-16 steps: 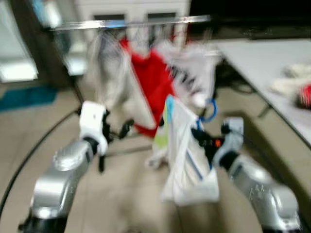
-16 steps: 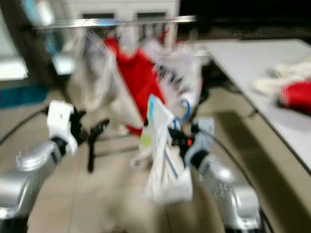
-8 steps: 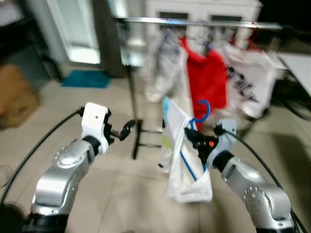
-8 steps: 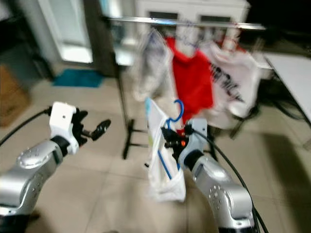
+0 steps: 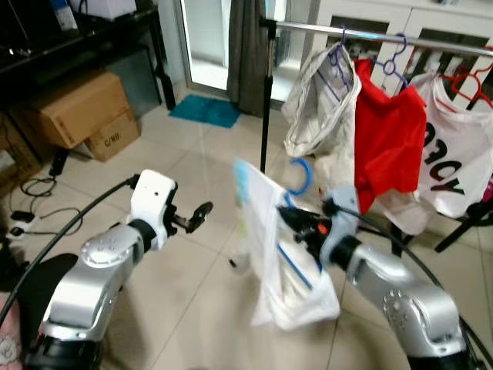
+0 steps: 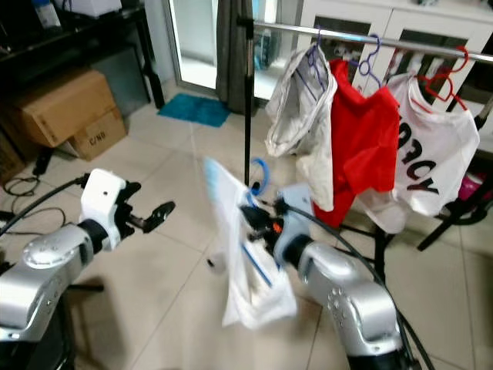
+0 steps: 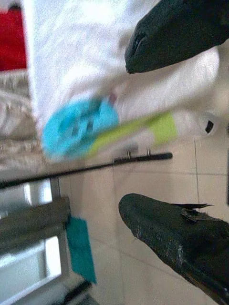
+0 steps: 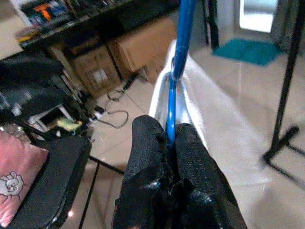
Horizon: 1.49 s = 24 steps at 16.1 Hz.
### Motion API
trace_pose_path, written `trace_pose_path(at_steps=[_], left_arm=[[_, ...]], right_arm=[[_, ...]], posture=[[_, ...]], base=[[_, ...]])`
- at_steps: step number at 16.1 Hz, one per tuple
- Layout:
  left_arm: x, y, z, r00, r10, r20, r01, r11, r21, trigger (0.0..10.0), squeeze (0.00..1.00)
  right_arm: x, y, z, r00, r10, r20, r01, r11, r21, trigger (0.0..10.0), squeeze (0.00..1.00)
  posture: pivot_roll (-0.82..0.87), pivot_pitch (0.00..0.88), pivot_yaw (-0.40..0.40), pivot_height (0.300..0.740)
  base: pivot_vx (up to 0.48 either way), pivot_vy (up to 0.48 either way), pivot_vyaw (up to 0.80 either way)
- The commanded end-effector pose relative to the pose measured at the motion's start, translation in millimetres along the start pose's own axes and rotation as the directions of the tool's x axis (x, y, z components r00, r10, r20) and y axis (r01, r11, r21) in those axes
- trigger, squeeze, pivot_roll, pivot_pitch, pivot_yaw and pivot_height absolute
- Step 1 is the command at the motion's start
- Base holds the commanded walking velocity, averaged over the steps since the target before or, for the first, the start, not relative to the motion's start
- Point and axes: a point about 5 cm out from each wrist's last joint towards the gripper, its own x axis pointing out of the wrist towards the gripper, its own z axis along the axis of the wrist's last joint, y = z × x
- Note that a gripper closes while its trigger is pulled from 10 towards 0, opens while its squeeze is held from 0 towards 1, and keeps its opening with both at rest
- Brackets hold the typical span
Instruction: Hang hanger
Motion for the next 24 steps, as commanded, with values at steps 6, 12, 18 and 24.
trace_pose_path(at_steps=[6,12,18,24], left_arm=[[-5.0,40.6,12.4,1.000,0.005,0.006,-0.006,0.993,0.120,10.0,1.00],[30.0,-15.2,34.0,0.934,-0.322,0.156,0.325,0.946,0.009,10.0,0.98],[72.3,-36.4,56.1,0.917,-0.353,0.186,0.343,0.936,0.082,2.5,0.00],[85.0,-37.4,52.8,0.914,-0.348,0.209,0.341,0.938,0.067,0.0,0.00]], right_arm=[[-6.3,-5.5,44.3,0.986,0.139,0.088,-0.131,0.987,-0.088,10.0,0.00],[15.4,-14.5,62.6,0.994,-0.038,0.103,0.042,0.998,-0.044,10.0,0.00],[41.9,-0.5,72.4,0.983,-0.114,0.141,0.112,0.994,0.020,10.0,0.00],[45.6,8.8,77.1,0.983,-0.093,0.158,0.085,0.995,0.056,10.0,0.00]], posture=[[-0.07,0.000,0.009,0.740],[-0.08,0.000,0.016,0.740],[-0.09,0.000,0.022,0.740],[-0.09,0.000,0.018,0.740]], base=[[0.000,0.000,0.00],[0.000,0.000,0.00],[0.000,0.000,0.00],[0.000,0.000,0.00]])
